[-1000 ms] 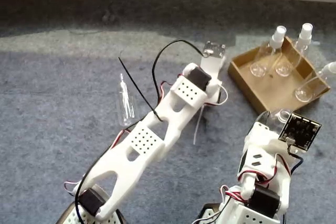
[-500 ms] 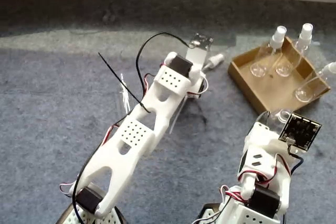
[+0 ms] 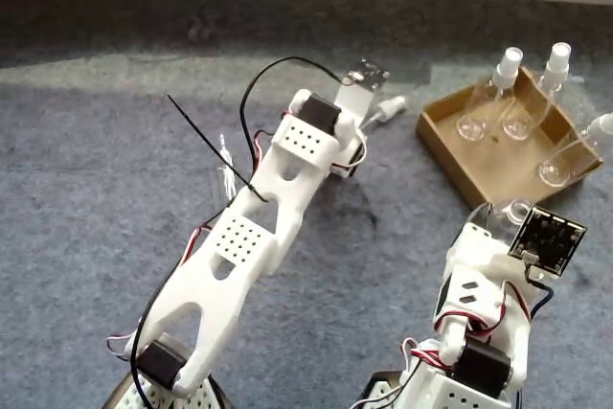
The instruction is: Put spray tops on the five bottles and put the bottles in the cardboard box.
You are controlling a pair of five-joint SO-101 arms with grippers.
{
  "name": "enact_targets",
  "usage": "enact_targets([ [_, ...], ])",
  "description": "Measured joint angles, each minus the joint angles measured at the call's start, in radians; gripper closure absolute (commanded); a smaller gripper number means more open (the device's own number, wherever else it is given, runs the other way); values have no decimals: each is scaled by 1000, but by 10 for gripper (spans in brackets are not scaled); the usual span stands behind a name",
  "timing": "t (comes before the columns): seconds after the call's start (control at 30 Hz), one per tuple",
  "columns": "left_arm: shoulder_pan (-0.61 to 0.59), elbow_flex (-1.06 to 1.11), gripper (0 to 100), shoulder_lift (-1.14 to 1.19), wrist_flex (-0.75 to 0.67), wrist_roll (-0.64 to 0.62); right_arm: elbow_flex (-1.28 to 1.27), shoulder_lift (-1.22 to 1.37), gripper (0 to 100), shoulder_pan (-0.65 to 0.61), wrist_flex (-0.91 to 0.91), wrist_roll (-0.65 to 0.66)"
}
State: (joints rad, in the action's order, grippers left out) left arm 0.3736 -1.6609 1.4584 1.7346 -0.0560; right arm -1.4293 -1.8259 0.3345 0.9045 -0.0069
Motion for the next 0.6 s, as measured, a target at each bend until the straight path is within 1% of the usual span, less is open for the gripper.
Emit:
enact_targets([
  [0.33, -41, 23, 996, -64, 12, 8, 0, 0, 785, -14, 0, 0],
  [0.47, -64, 117, 996, -123, 15, 8, 0, 0, 785, -28, 0, 0],
  [0.6, -72, 282, 996, -226, 15, 9, 0, 0, 785, -29, 0, 0],
])
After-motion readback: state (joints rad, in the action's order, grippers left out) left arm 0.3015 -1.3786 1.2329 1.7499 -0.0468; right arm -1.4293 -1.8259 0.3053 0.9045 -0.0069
